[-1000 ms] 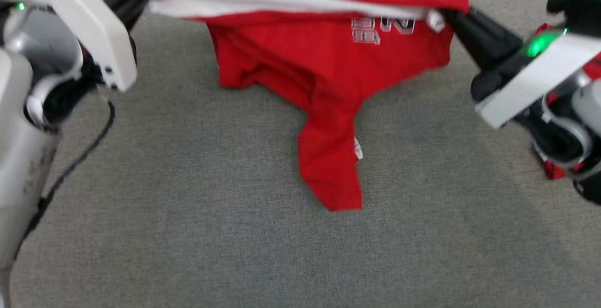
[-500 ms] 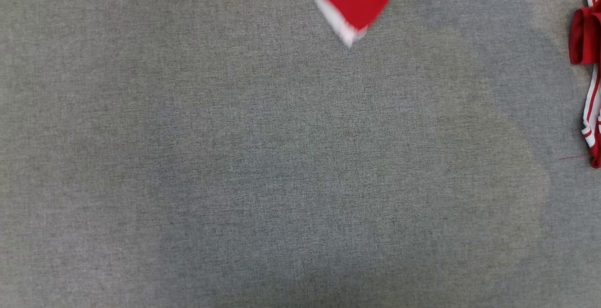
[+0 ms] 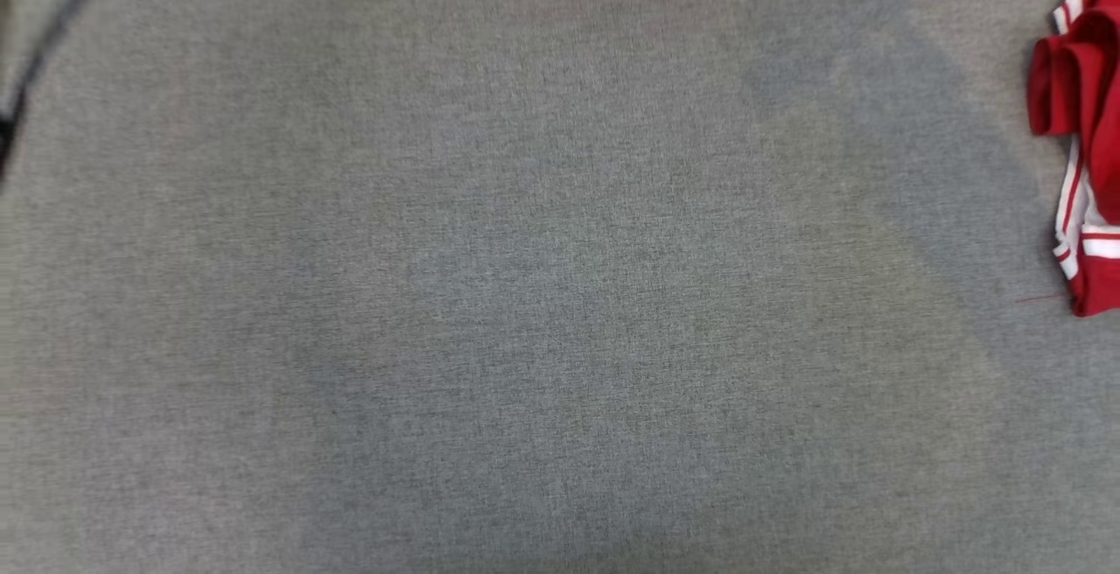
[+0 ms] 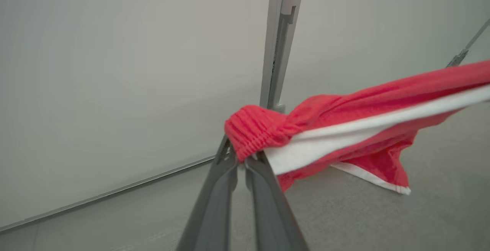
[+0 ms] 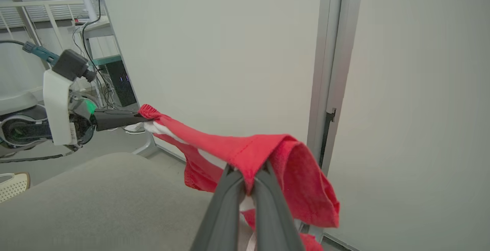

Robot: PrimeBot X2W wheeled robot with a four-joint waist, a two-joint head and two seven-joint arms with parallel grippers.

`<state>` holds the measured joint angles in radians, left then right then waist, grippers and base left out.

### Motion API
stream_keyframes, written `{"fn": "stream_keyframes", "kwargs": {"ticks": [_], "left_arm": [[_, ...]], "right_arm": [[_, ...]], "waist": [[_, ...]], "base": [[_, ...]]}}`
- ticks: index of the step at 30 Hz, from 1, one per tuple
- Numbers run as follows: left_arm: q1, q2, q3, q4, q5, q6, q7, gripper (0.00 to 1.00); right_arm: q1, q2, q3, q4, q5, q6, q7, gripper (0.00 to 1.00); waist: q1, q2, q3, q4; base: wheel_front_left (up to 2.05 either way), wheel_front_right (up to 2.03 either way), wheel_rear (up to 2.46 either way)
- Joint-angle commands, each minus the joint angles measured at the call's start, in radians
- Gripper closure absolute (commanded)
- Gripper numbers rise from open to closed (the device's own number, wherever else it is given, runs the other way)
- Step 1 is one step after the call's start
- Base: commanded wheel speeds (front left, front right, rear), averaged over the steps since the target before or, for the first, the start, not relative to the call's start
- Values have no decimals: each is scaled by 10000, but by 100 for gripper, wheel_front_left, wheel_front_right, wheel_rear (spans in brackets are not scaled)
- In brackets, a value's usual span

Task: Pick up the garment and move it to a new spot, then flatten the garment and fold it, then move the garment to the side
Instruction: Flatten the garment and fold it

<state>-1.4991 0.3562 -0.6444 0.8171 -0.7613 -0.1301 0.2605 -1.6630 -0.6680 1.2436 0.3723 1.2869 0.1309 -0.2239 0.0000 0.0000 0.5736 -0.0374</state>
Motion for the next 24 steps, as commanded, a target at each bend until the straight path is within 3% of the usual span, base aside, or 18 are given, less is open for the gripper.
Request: {"fn": "stream_keyframes", "kwargs": {"ticks": [1,11,19,24], "left_arm": [[325,138,-125,19,-159,-2,-19,100],[4295,1027,-2082,-940,-2024,1,472,100],[7421,2281,-2813,-2963,-3478,7,1354,100],[9379,3324,-3017,-5138,-4235,683,1931,100]], "right_arm": [[259,-125,44,-23,-48,2,39,100],[4405,-478,373,-1041,341,2,1997,100],[7445,-982,375,-2173,965,2,3054,100],[8947,-1585,379,-2855,1530,2,3230,100]], "waist": [[0,0,-300,59],[0,0,-2783,149],[0,0,-4839,-46],[0,0,-5462,-76]], "base": [[0,0,0],[0,0,0],[0,0,0],[0,0,0]]}}
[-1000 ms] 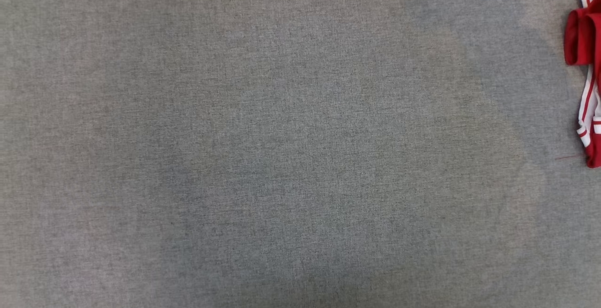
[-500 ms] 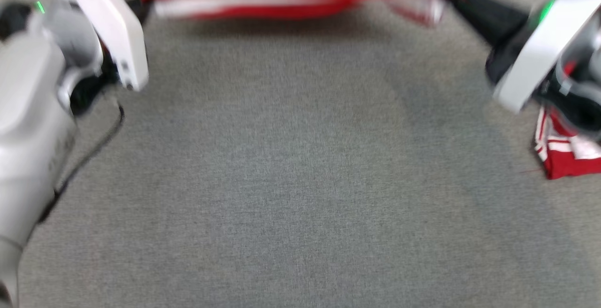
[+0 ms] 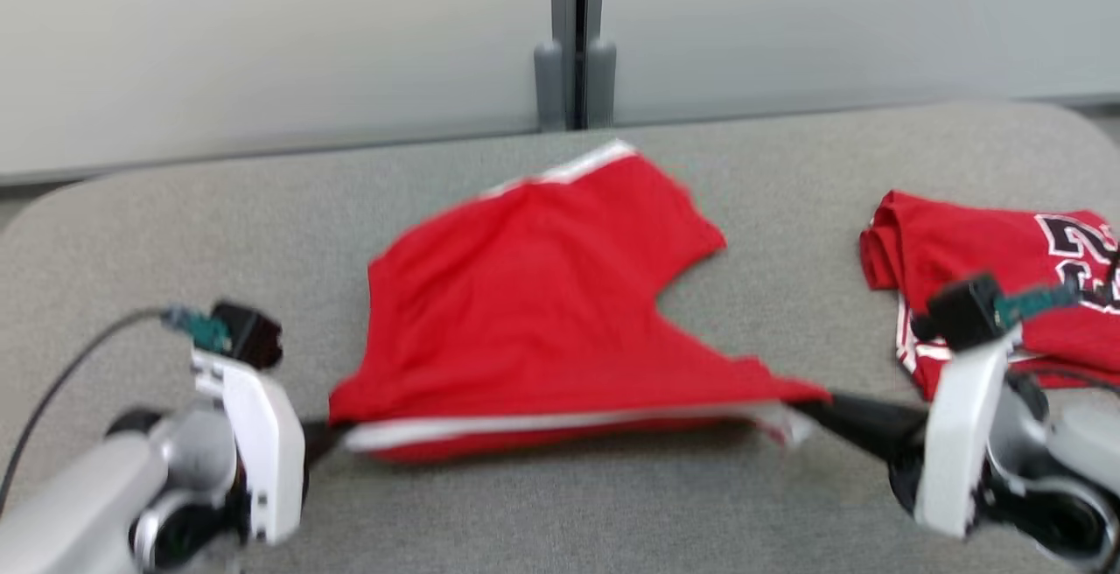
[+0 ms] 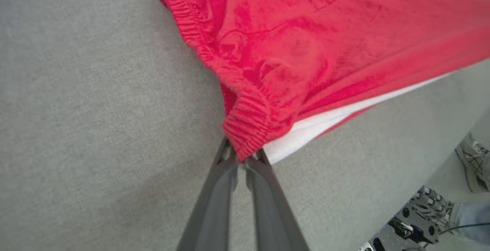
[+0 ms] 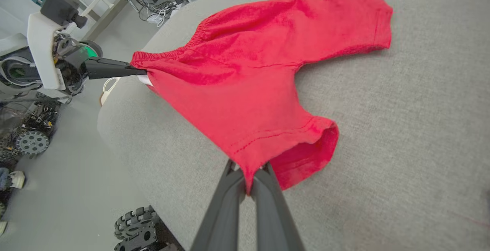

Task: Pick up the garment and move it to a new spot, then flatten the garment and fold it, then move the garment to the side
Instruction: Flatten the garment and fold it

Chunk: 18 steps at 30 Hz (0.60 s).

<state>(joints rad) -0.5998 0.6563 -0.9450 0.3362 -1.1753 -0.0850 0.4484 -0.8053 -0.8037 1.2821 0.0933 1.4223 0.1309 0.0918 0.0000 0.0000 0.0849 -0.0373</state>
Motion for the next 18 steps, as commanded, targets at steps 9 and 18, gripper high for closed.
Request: {"fn": "stream_keyframes", "kwargs": {"ticks": [9,18], "left_arm": [[2574,1849,-236,-3922,-412,1870,43,100],[2656,2499,49,-5638,-783,2666,430,100]], "right_arm": [[2233,-1582,-16,-1144,958,2,121,100],[2299,-2504,-305,-1818,1213,0,128,100]], "waist": [[0,0,-757,132],[0,0,-402,308]], "base": [[0,0,0],[0,0,0]]}}
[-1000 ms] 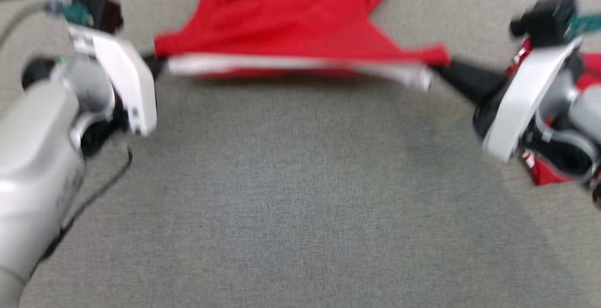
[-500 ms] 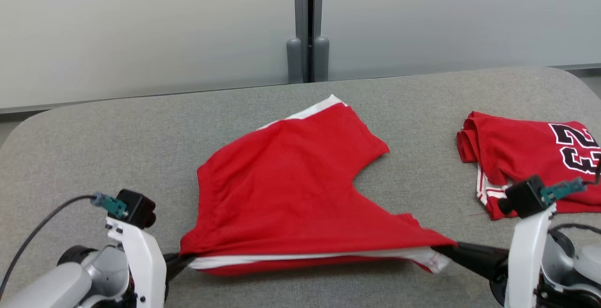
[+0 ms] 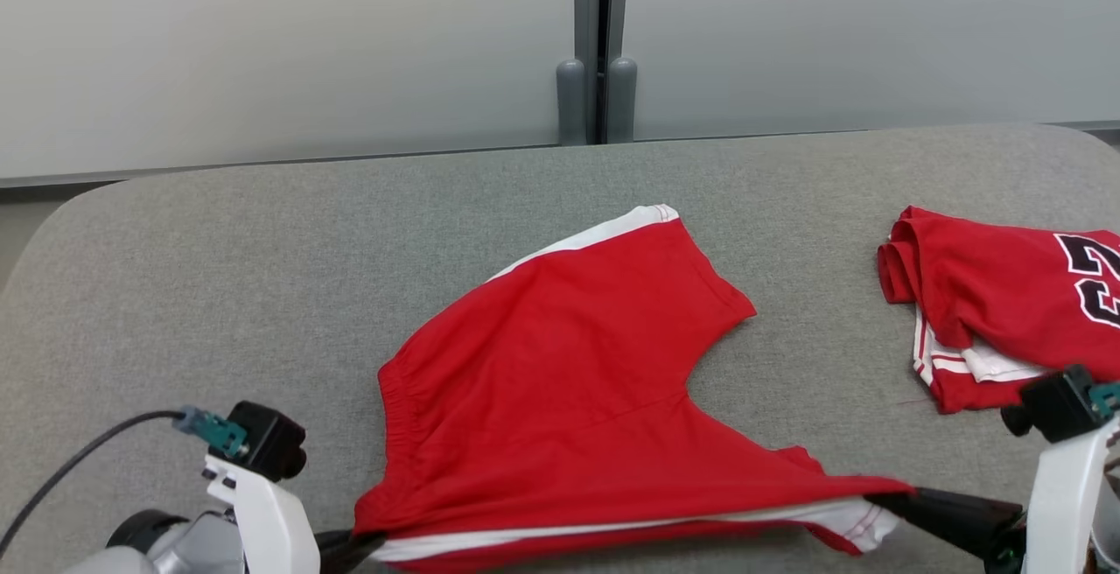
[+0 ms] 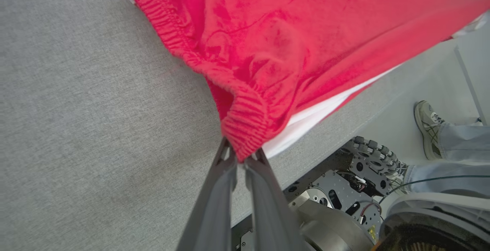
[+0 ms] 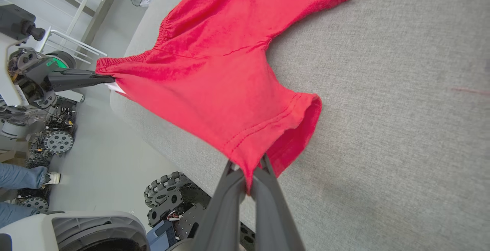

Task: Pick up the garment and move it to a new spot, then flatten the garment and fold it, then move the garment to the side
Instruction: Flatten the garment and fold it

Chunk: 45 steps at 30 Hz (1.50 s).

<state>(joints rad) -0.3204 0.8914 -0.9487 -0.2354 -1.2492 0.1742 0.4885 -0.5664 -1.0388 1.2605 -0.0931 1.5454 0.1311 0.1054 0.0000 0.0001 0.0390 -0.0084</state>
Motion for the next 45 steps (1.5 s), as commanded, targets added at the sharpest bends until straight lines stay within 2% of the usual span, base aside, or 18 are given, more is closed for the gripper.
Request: {"fn": "stream_keyframes", "kwargs": {"ticks": [1,6,11,14,21,27,37,38,39,40,41,42,43,45], "left_arm": [[-278,143,154,48,-145,72,167,100],[-1529,-56,324,192,-827,-252,1719,100],[-3348,-528,580,899,-1524,-463,3522,100],[-4339,-875,814,1462,-1733,-482,4119,100],[-5881,-1646,1171,2666,-1842,-642,4582,100],[-6896,-2456,1278,3557,-1765,-801,4681,100],[-7679,-3336,1203,4688,-1658,-912,4713,100],[-7735,-3398,1163,4805,-1596,-935,4679,83],[-7785,-3471,1138,4923,-1542,-961,4649,13],[-7794,-3560,1127,5024,-1542,-992,4627,0],[-7775,-3616,1105,5123,-1541,-1045,4609,0],[-7755,-3647,1088,5231,-1540,-1062,4599,0],[-7739,-3657,1075,5320,-1501,-1121,4556,0],[-7694,-3651,1066,5442,-1462,-1234,4501,0]], "right_arm": [[-194,-156,-150,67,3,-2,54,100],[-1005,76,-649,326,296,-2,388,100],[-2232,274,-996,976,550,-2,1500,100],[-3051,494,-1249,1437,745,-2,2124,100],[-4745,992,-1715,2665,1019,-2,3230,100],[-6277,1634,-1896,4030,703,-2,3999,100],[-7473,2784,-1753,5544,265,0,4500,100],[-7510,2870,-1716,5673,225,0,4556,100],[-7544,2951,-1680,5781,171,0,4583,100],[-7563,3025,-1662,5871,173,0,4596,93],[-7537,3098,-1651,5932,161,0,4595,68],[-7481,3179,-1636,5991,165,1,4563,51],[-7409,3262,-1610,6050,150,1,4501,0],[-7282,3369,-1609,6070,113,1,4300,0]], "waist": [[0,-1,134,34],[0,-1,823,229],[0,-1,1789,462],[0,-1,2340,576],[0,-1,3306,989],[0,-1,4205,1564],[0,-1,4805,2067],[0,-1,4814,2083],[0,-1,4809,2090],[0,-1,4792,2091],[0,-1,4752,2081],[0,-1,4696,2065],[0,-1,4627,2042],[0,-1,4449,1981]], "base": [[0,0,0],[0,0,0],[0,0,0],[0,0,0],[0,0,0],[0,0,0],[0,0,0],[0,0,0],[0,0,0],[0,0,0],[0,0,0],[0,0,0],[0,0,0],[0,0,0]]}}
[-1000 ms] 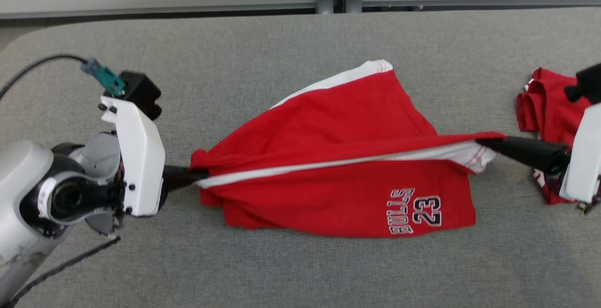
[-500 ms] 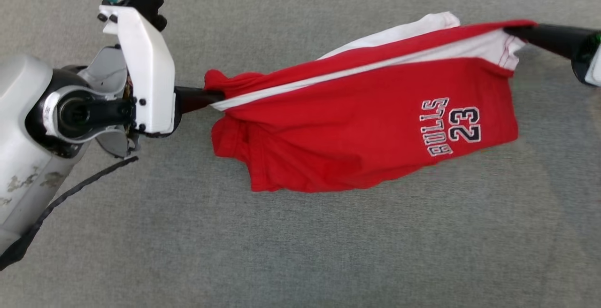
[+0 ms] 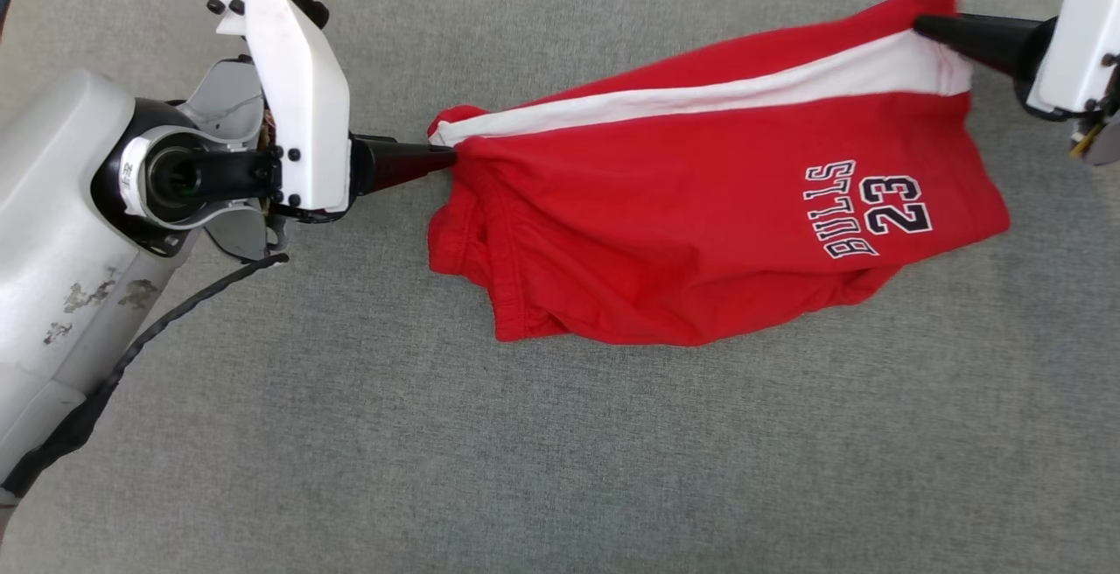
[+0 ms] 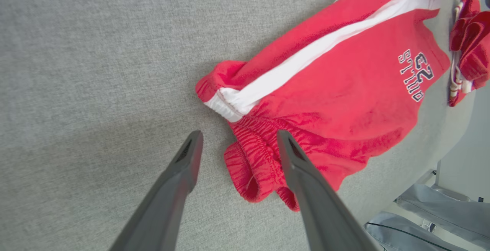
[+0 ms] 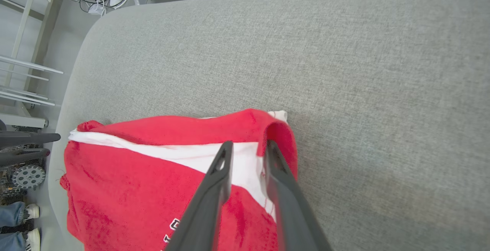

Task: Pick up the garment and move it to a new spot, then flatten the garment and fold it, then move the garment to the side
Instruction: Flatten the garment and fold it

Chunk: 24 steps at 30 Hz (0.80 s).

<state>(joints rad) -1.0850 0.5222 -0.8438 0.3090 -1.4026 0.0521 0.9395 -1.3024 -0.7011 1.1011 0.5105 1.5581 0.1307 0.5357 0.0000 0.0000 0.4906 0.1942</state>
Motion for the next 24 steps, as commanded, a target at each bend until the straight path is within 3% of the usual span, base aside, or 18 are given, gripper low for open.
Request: {"fn": "stream_keyframes", "kwargs": {"ticks": [1,6,9,14,20,24], "left_arm": [[-4,57,40,43,55,-72,-51,0],[341,424,98,55,174,-363,-323,0],[602,703,205,-86,523,-549,-1068,0],[1394,899,603,-246,1387,-662,-3410,0],[2741,861,1021,-472,2521,-184,-6628,0],[3717,811,1123,-878,3313,251,-8539,0]], "right_arm": [[156,20,-30,6,-2,5,-111,0],[652,47,-151,-320,-90,5,-980,0],[1074,75,-325,-667,-220,5,-1963,0],[1948,95,-537,-1094,-742,5,-4218,0],[3133,89,-677,-961,-1287,5,-6758,0],[3805,271,-722,-441,-1504,5,-7669,0]], "waist": [[0,0,-181,-83],[0,0,-940,-299],[0,0,-1427,-440],[0,0,-2138,-524],[0,0,-2731,-392],[0,0,-2955,-227]], "base": [[0,0,0],[0,0,0],[0,0,0],[0,0,0],[0,0,0],[0,0,0]]}}
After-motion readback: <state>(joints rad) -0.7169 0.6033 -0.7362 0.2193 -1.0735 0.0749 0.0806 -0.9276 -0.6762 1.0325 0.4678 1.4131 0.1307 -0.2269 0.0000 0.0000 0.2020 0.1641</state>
